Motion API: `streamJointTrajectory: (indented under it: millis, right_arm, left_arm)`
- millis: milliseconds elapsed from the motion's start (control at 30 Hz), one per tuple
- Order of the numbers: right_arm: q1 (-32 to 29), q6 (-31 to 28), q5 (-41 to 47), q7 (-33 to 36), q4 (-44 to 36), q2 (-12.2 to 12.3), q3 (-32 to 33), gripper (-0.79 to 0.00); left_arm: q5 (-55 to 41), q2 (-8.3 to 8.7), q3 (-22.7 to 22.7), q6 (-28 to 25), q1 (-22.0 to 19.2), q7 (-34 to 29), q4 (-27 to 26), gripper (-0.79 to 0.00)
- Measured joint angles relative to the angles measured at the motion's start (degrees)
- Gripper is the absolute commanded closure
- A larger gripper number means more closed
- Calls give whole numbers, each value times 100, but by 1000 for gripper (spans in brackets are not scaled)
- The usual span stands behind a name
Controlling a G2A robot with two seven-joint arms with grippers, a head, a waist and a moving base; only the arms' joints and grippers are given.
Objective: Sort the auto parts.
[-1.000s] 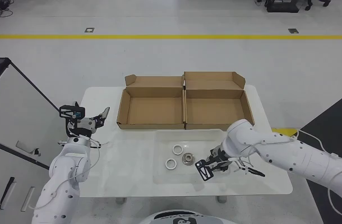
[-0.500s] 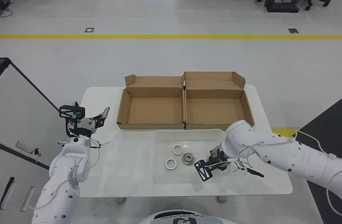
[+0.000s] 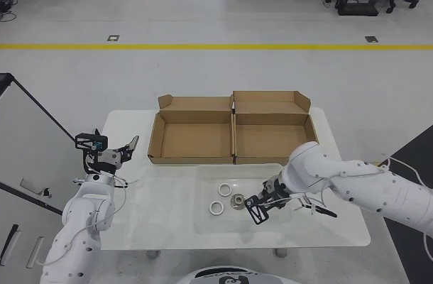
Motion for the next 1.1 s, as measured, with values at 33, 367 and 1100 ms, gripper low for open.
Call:
streamJointTrajectory:
  millis: [33,367,1100]
  right_arm:
    - [70,3,93,3,-91,41,29,0]
    - [403,-6,666,-6,-499,362,407,0]
    - [992,-282,913,-750,428,-204,795,0]
  left_arm:
    - [0,0,0,0,0,0,0,-785]
    - [0,0,0,0,0,0,0,-785]
    - [0,0,0,0,0,0,0,-785]
